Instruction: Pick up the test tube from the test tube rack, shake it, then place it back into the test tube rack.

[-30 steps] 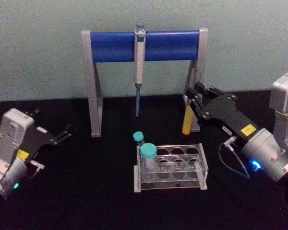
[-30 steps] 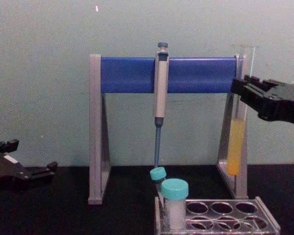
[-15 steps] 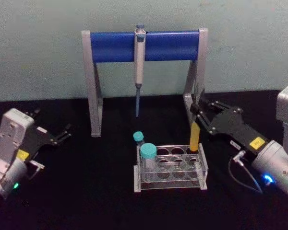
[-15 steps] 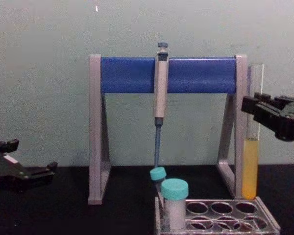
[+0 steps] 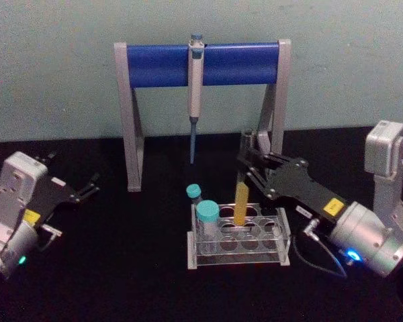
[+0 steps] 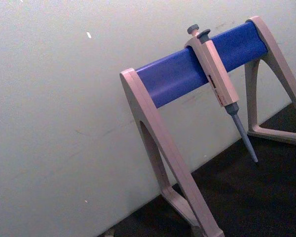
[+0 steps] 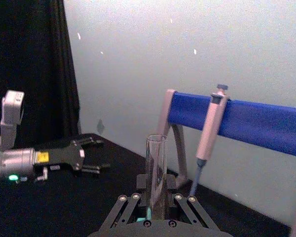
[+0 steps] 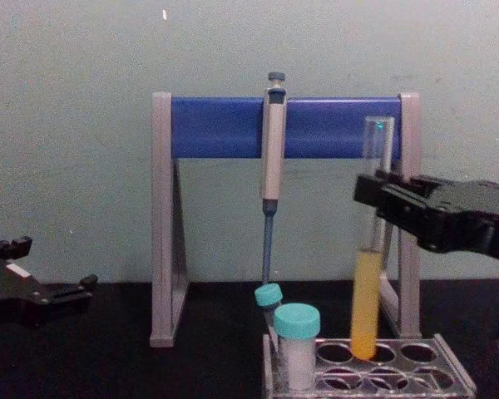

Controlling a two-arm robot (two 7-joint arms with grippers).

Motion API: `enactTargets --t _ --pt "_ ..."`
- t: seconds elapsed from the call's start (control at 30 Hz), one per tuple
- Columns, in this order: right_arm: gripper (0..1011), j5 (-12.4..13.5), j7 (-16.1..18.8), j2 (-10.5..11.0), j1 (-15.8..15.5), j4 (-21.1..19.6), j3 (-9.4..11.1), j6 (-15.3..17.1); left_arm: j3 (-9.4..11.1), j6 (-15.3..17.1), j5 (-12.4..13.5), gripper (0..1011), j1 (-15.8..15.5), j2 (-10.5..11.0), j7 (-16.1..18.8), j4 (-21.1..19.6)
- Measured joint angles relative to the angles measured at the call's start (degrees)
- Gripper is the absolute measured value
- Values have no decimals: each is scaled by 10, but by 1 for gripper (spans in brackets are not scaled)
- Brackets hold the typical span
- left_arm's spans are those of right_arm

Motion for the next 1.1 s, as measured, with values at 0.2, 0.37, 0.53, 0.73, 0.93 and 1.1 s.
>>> enactTargets --t 0.2,0.37,0.53,0.73,0.93,1.1 --pt "229 9 5 -16 29 31 -15 -17 0 0 0 1001 0 0 0 0" --pt "229 9 -2 -31 52 60 -19 -35 0 0 0 1001 0 0 0 0" --pt "228 2 -18 -38 58 71 -15 -44 0 0 0 1001 0 0 0 0" --pt "229 -9 -33 -38 57 73 -7 -46 0 0 0 1001 0 0 0 0" --pt "228 -15 -37 -38 52 69 -1 -46 0 0 0 1001 0 0 0 0" --pt "228 -18 -38 -38 50 67 2 -45 0 0 0 1001 0 0 0 0"
